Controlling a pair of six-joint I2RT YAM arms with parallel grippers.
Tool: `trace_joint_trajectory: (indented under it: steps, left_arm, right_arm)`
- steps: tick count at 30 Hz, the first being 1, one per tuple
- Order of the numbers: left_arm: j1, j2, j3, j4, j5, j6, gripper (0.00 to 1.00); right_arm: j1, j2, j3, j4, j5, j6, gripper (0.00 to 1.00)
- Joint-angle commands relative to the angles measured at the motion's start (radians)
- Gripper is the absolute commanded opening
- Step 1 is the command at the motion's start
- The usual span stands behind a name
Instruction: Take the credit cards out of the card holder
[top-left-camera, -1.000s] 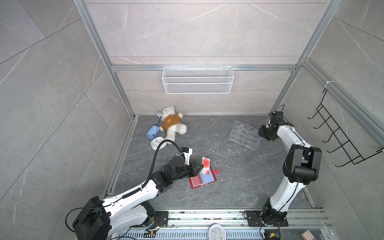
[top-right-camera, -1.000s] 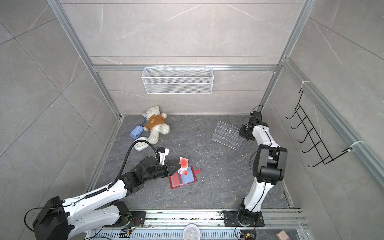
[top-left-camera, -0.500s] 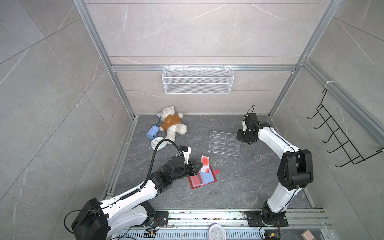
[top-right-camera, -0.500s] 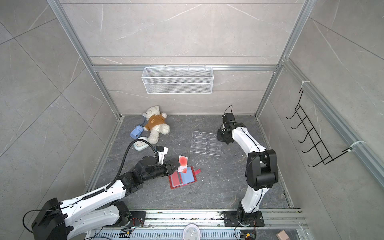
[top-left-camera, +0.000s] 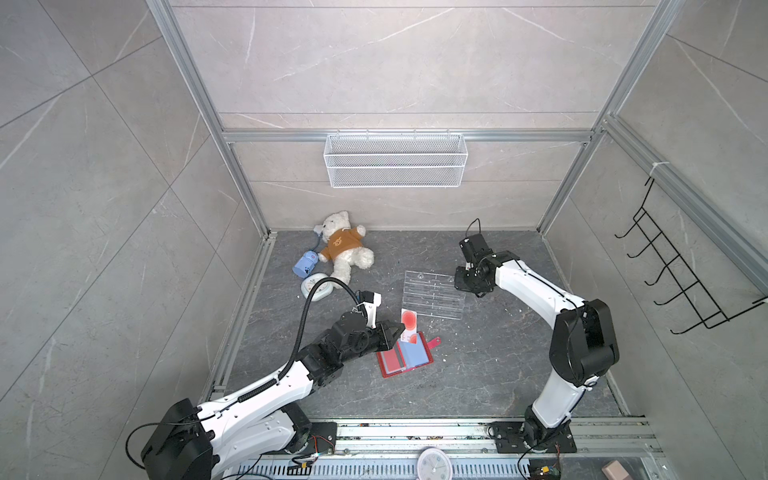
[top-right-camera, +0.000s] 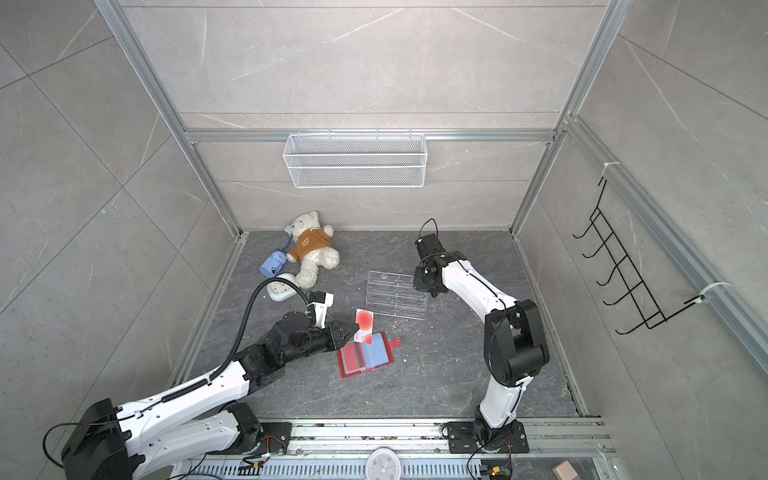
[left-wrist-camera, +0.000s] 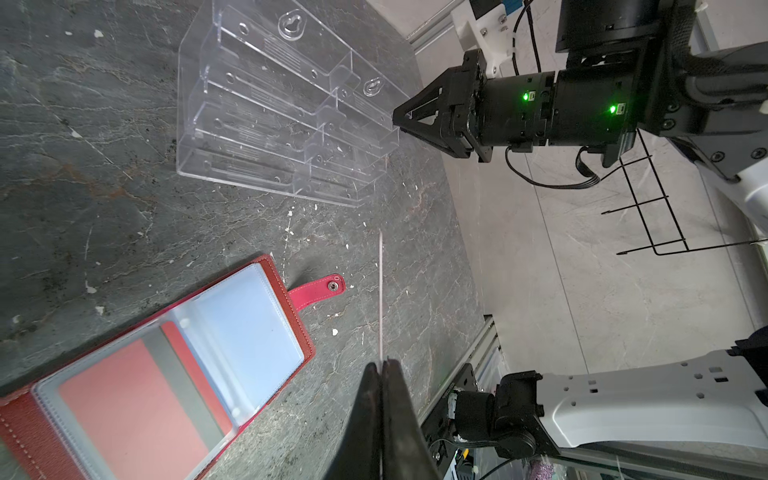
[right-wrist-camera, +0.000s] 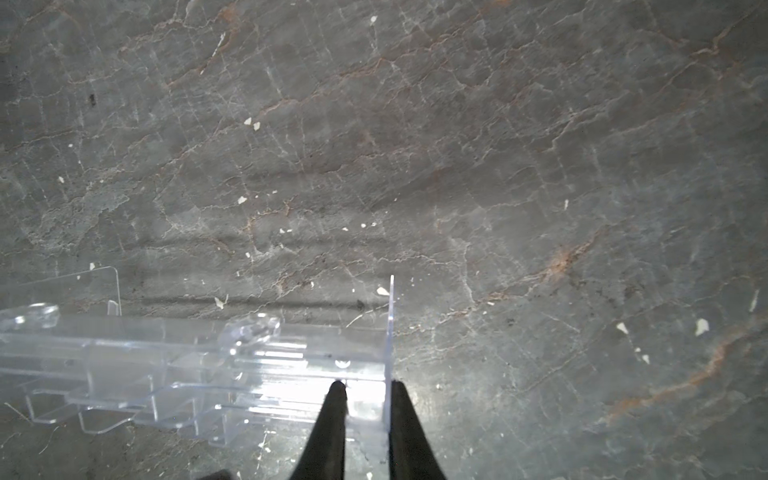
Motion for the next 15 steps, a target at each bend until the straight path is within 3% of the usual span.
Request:
trace_joint_trajectory:
  steps: [1,9,15]
  left_arm:
    - [-0.002,-0.016,0.027,0.017,-0.015,0.029,0.00]
    - [-0.003,-0.009,0.030,0.014,-0.015,0.046,0.00]
    - [-0.002,-0.003,0.047,-0.009,-0.009,0.068,0.00]
  right_arm:
    - [0.029,-0.029,-0.016,-0.014,0.060,0.076,0.07]
    - [0.069,-0.036,-0.082,0.018,0.077,0.154,0.07]
    - [0.073,-0.046,-0.107,0.037,0.077,0.168,0.12]
